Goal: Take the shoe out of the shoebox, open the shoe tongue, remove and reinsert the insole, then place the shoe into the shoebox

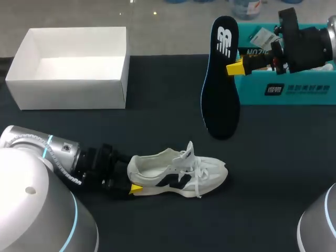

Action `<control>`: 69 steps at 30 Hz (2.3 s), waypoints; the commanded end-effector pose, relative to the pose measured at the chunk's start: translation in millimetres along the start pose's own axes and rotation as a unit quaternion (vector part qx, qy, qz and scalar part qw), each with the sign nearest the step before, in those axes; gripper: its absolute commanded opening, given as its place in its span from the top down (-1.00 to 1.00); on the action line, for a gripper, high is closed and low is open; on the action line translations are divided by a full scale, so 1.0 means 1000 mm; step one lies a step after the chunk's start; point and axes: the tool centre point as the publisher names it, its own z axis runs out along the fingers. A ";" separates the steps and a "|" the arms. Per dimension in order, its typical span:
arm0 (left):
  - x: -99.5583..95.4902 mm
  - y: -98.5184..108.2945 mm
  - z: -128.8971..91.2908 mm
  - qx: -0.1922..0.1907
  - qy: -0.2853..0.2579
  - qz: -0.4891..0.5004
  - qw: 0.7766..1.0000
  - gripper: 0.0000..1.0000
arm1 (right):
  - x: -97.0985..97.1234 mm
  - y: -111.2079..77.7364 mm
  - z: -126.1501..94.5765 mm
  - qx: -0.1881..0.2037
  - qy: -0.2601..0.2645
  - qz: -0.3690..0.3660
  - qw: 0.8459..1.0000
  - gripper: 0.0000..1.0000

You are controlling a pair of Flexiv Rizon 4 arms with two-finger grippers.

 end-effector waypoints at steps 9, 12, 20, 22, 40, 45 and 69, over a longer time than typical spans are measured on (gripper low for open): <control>0.000 0.003 0.002 0.000 -0.001 0.000 1.000 1.00 | 0.019 0.014 -0.009 0.025 0.008 0.001 1.000 1.00; 0.000 0.003 0.002 0.000 -0.001 0.000 1.000 1.00 | 0.019 0.014 -0.009 0.025 0.008 0.001 1.000 1.00; 0.000 0.003 0.002 0.000 -0.001 0.000 1.000 1.00 | 0.019 0.014 -0.009 0.025 0.008 0.001 1.000 1.00; 0.000 0.003 0.002 0.000 -0.001 0.000 1.000 1.00 | 0.019 0.014 -0.009 0.025 0.008 0.001 1.000 1.00; 0.001 -0.002 -0.003 -0.034 -0.002 0.002 0.999 -1.00 | 0.019 0.014 -0.009 0.025 0.008 0.001 1.000 1.00; 0.006 -0.005 -0.009 -0.054 -0.004 0.003 0.999 -1.00 | 0.019 0.014 -0.009 0.025 0.008 0.001 1.000 1.00; 0.007 -0.016 -0.026 -0.172 -0.038 0.001 0.984 -1.00 | 0.019 0.014 -0.009 0.025 0.008 0.001 1.000 1.00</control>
